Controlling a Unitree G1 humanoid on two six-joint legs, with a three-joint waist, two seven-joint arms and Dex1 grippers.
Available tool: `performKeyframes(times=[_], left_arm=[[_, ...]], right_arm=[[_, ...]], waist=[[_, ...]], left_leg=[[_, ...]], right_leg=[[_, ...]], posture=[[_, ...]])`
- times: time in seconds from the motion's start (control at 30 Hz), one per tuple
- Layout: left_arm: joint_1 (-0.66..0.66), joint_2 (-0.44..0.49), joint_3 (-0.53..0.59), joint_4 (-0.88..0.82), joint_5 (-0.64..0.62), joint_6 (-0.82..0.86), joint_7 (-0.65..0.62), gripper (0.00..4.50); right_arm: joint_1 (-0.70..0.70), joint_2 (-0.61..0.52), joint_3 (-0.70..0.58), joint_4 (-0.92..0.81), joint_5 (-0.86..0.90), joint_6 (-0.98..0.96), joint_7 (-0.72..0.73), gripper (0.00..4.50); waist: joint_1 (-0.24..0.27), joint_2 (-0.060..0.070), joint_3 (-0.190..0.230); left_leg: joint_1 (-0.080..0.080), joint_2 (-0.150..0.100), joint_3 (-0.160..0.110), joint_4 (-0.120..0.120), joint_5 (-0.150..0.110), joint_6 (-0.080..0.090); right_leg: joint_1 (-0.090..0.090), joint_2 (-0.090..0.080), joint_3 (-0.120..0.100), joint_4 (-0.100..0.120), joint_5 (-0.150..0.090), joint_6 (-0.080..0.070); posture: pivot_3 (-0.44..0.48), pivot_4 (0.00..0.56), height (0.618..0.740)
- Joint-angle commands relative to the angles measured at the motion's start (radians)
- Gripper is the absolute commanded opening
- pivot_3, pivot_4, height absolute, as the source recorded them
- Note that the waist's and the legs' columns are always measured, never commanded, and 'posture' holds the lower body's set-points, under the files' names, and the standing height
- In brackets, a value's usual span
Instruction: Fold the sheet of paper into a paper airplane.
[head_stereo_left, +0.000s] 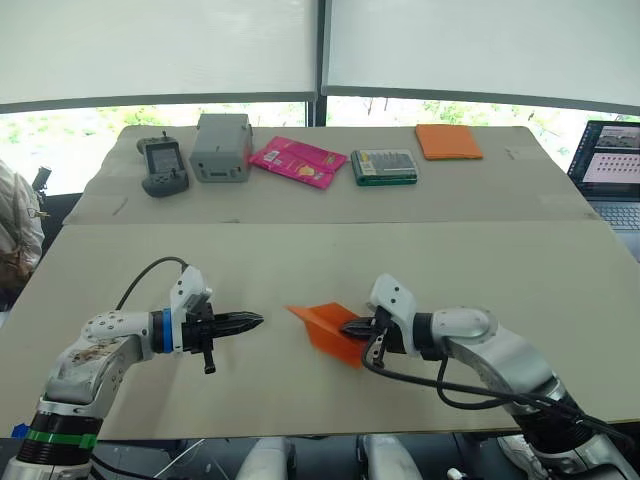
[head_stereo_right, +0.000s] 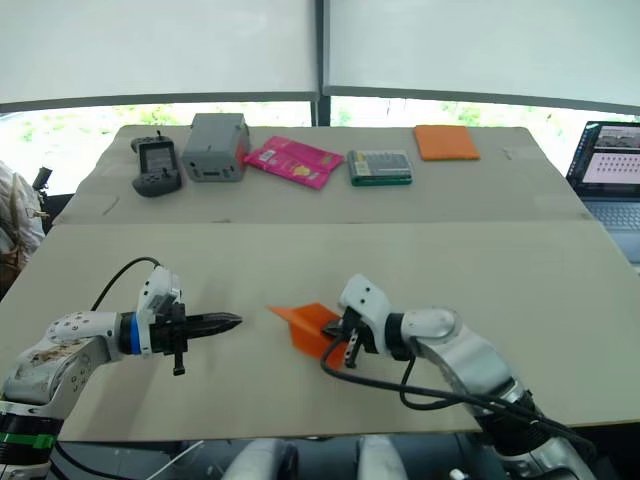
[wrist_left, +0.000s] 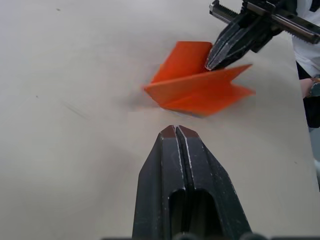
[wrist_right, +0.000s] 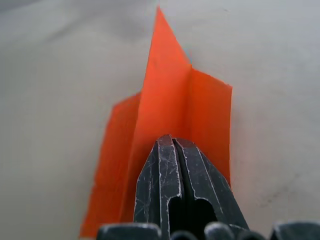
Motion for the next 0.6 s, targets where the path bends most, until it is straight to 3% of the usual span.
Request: performKeyframes(times=[0.03, 0.23, 0.27, 0.5, 0.6], left_arm=[[-0.027, -0.025, -0.015, -0.055, -0.015, 0.011, 0.035, 0.0], [-0.03, -0.03, -0.025, -0.069, -0.014, 0.016, 0.053, 0.0], [-0.03, -0.029, -0.026, -0.069, -0.011, 0.015, 0.057, 0.0], [-0.026, -0.018, -0.062, -0.056, 0.048, -0.017, 0.078, 0.0], [-0.028, -0.019, -0.068, -0.053, 0.073, -0.027, 0.098, 0.0]], right_arm=[[-0.034, -0.024, -0.064, 0.014, 0.019, -0.034, 0.041, 0.03], [-0.097, -0.034, -0.132, -0.029, 0.119, 0.058, 0.09, 0.03], [-0.12, -0.036, -0.14, -0.043, 0.141, 0.097, 0.089, 0.6], [-0.217, 0.022, -0.004, -0.124, 0.112, 0.346, -0.056, 3.0], [-0.234, 0.057, 0.059, -0.117, 0.065, 0.382, -0.128, 3.0]], waist=[[0.002, 0.0, 0.0], [-0.008, 0.0, 0.0], [-0.01, 0.0, 0.0], [-0.008, 0.0, 0.0], [-0.008, 0.0, 0.0]], left_leg=[[0.0, 0.0, 0.0, 0.0, 0.0, 0.0], [0.0, 0.001, 0.0, -0.001, 0.0, 0.0], [0.0, 0.001, 0.0, -0.001, 0.0, 0.0], [0.001, 0.001, 0.0, -0.001, 0.0, 0.0], [0.0, 0.0, 0.0, -0.001, 0.0, 0.0]], right_leg=[[0.0, 0.0, 0.0, 0.0, 0.0, 0.0], [-0.001, 0.001, 0.0, 0.0, 0.0, 0.0], [-0.001, 0.001, 0.001, 0.0, 0.0, 0.0], [0.0, 0.001, 0.0, 0.002, 0.0, 0.0], [-0.001, 0.0, 0.001, 0.002, 0.0, 0.0]], posture=[[0.0, 0.15, 0.74], [0.0, 0.15, 0.74], [0.0, 0.15, 0.74], [0.0, 0.15, 0.74], [0.0, 0.15, 0.74]])
